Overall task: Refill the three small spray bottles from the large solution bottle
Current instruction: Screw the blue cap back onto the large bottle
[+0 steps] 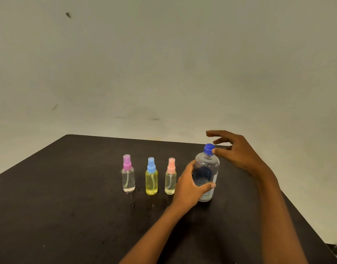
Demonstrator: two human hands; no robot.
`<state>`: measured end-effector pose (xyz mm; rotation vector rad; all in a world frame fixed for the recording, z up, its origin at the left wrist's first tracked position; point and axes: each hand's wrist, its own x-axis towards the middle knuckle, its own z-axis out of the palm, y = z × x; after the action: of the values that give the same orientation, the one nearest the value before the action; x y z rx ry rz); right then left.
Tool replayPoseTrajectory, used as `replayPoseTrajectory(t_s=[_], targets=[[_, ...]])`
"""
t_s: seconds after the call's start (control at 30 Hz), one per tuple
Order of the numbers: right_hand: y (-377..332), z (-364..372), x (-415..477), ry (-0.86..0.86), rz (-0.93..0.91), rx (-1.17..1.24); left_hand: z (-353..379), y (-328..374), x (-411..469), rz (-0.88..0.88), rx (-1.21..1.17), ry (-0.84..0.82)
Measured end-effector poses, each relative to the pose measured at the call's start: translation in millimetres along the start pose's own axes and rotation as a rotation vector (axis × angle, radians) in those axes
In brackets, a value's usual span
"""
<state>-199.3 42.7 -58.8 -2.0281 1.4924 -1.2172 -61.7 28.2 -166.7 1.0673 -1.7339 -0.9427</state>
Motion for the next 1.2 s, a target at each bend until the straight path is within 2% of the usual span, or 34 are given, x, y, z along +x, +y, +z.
replayPoseTrajectory(t_s=[0.17, 0.3, 0.47, 0.63, 0.8, 0.9, 1.03, 1.2], targets=[[-1.9, 4.4, 1.2, 0.02, -0.003, -0.119, -0.6, -0.3, -0.6, -0.001, 0.01, -0.001], [-13.4, 2.1, 5.5, 0.008, -0.011, -0.312, -0.9, 0.9, -1.5, -0.005, 0.01, -0.016], [-25.4, 0.1, 18.4, -0.132, -0.035, -0.527, -1.9, 1.4, -2.7, -0.008, -0.001, -0.005], [-22.9, 0.1, 32.0, -0.207, 0.074, -0.651, -1.6, 1.2, -2.2, -0.013, 0.009, -0.008], [-38.7, -17.6, 38.1, -0.375, 0.066, -0.586, -1.4, 0.7, -1.3, -0.019, 0.014, -0.023], [-40.9, -20.2, 37.6, -0.468, 0.022, -0.682, -0.7, 1.4, -0.2, -0.028, 0.03, -0.033], [-34.2, -14.6, 36.1, -0.417, 0.027, -0.683, -0.4, 0.8, -1.0, -0.033, 0.034, -0.035], [-25.8, -6.4, 35.4, -0.363, 0.047, -0.837, -0.7, -0.2, -1.6, -0.022, 0.028, -0.021]])
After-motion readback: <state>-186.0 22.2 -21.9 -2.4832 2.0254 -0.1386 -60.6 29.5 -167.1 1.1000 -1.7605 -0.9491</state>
